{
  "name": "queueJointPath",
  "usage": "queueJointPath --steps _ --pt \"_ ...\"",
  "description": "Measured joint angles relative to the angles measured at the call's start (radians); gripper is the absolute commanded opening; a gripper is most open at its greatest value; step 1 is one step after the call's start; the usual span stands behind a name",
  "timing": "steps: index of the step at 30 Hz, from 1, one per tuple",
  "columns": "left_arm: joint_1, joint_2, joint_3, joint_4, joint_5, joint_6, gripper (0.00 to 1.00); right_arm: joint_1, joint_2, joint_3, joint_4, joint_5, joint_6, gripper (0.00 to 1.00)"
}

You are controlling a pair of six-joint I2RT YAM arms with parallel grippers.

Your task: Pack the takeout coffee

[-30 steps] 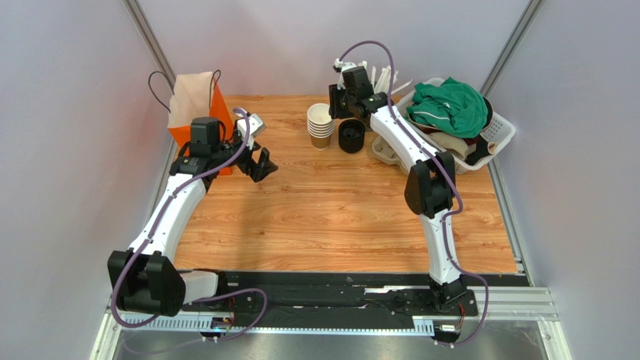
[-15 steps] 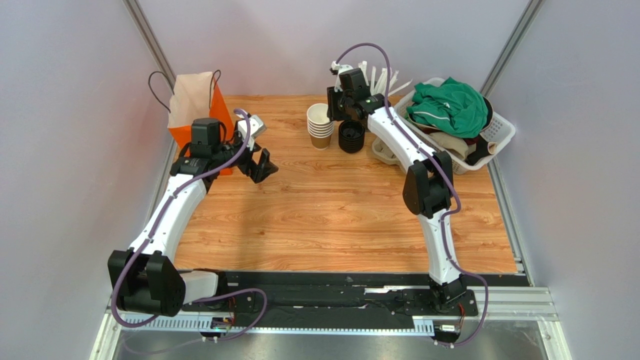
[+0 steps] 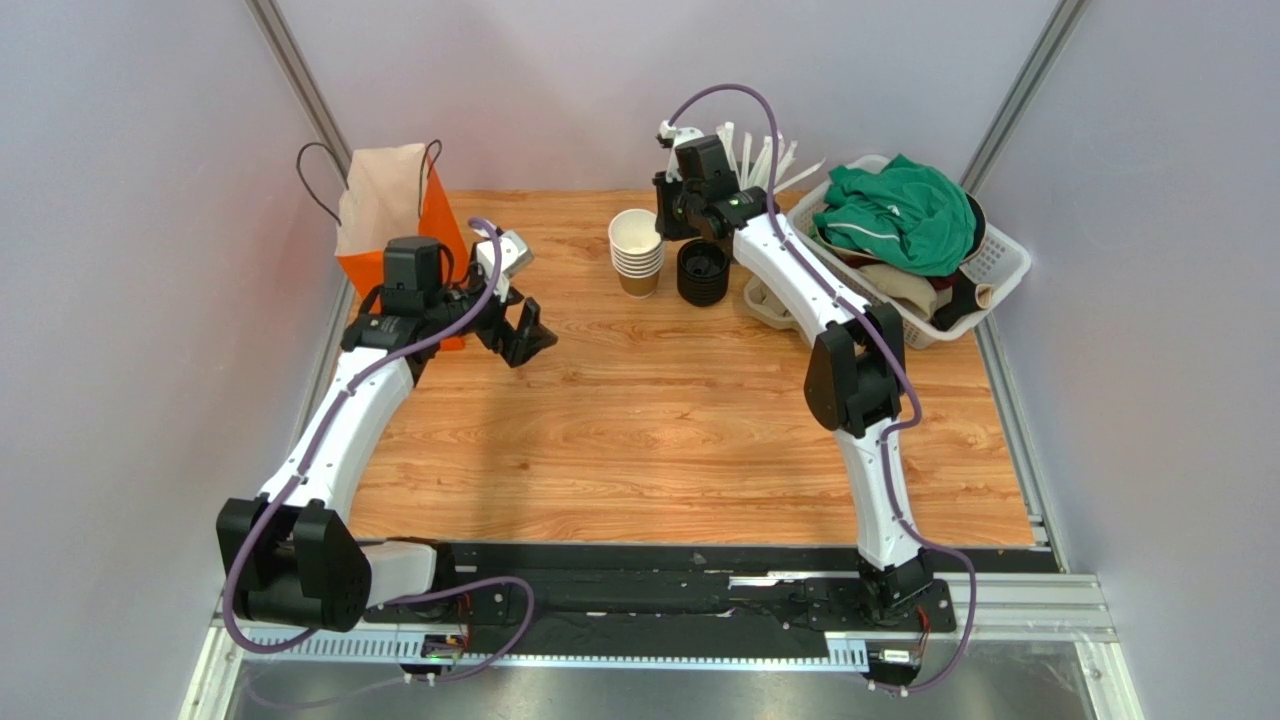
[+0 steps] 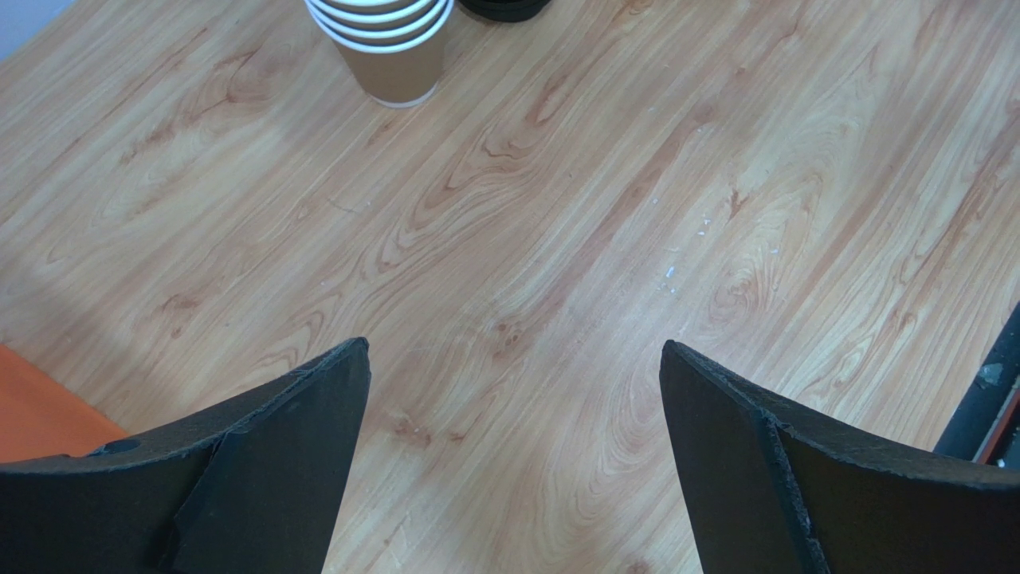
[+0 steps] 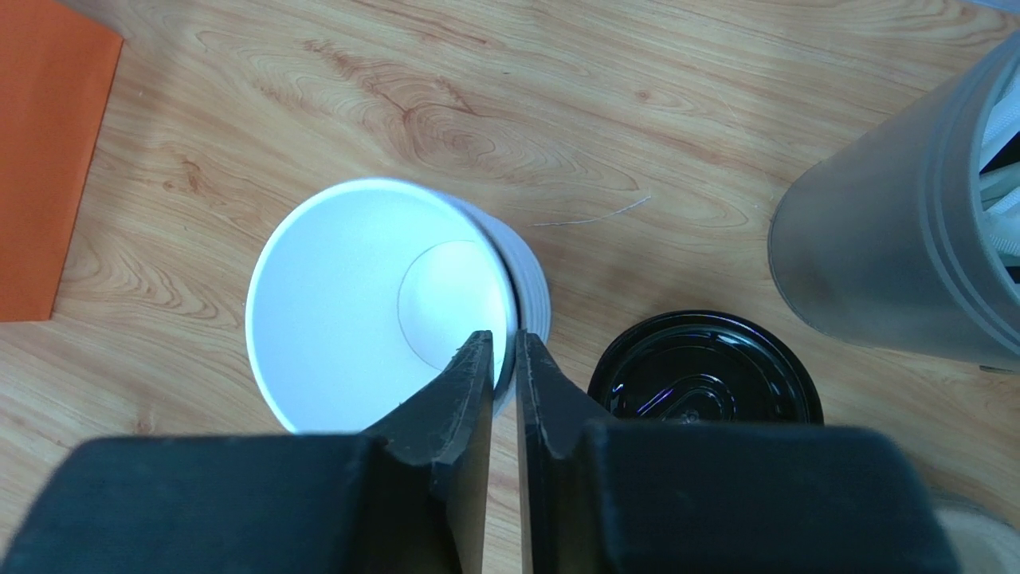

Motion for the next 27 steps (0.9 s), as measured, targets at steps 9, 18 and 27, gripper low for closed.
queueJointPath --steps 9,18,27 --pt "-0.008 0.005 0.0 0.001 0.0 0.0 0.99 0.001 0.0 0.001 -0.002 0.005 0.002 0.07" --pt "-0.02 0.014 0.0 0.002 -0.002 0.0 0.99 0.001 0.0 0.015 -0.012 0.01 0.027 0.02" --pt "-0.026 0.014 0.0 0.002 -0.002 0.0 0.99 0.001 0.0 0.072 -0.021 0.05 0.053 0.02"
